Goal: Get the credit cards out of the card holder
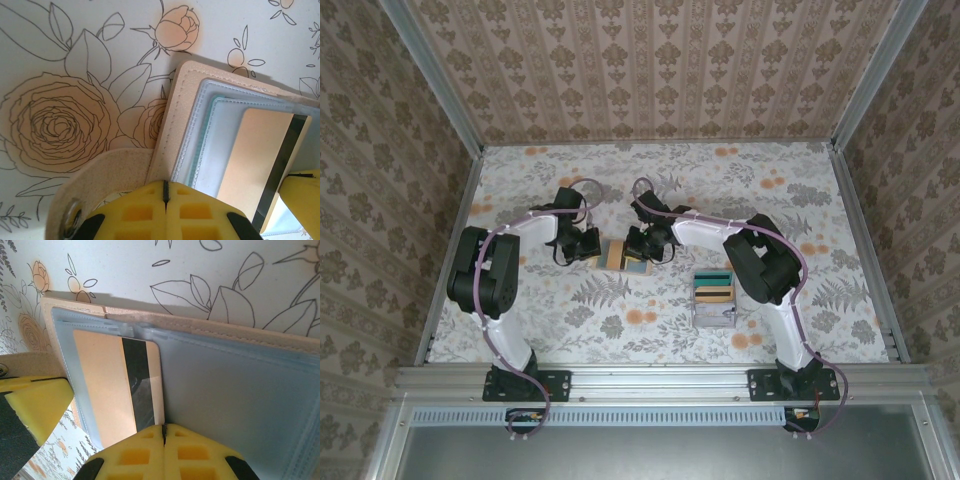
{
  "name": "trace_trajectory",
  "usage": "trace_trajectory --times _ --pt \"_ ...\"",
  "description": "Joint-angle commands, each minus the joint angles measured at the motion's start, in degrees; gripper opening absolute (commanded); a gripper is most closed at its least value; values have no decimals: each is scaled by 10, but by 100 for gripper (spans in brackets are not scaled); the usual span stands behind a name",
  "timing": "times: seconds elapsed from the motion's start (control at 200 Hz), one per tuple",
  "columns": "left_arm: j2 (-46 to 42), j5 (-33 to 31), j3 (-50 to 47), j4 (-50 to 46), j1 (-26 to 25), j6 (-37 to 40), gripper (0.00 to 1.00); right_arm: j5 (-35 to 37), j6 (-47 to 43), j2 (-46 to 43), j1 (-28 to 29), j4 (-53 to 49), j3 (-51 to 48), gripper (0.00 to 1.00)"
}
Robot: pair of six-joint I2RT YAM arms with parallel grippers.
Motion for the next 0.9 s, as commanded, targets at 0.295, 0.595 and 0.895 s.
trace_trajectory --times 0.295,0.595,0.895 --pt "19 -9 -9 -31 -5 -6 0 -20 10 6 2 40 0 23" --pt "19 -8 -10 -31 -6 -5 0 -27 15 24 4 44 11 23" --pt "15 -7 -10 -30 -8 -6 0 -30 16 33 7 43 20 15"
